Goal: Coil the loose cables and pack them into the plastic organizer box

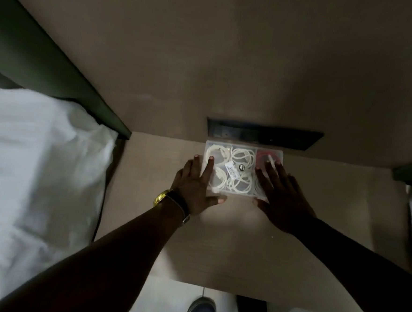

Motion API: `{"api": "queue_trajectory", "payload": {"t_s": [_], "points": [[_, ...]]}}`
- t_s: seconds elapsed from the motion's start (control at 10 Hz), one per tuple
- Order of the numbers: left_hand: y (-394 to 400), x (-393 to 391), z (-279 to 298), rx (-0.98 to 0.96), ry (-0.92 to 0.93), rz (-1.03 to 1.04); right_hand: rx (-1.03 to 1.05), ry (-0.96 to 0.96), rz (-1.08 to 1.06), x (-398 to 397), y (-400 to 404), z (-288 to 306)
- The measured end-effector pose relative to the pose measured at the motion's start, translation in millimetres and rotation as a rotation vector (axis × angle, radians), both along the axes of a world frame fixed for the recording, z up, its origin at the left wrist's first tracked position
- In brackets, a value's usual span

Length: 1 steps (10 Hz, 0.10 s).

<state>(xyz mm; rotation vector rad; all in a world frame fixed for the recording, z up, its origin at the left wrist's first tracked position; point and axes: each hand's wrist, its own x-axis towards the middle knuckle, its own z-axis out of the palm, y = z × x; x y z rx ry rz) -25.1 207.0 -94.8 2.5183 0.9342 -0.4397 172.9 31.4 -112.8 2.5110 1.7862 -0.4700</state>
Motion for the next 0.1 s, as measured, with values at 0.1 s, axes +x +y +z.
{"api": "queue_trajectory", "payload": {"t_s": [0.1], "points": [[-13.2,-2.7,60.4,0.21,-0.247,-0.036,0.187,0.096,-0.064,-12.1,-25.9,72.0]]}}
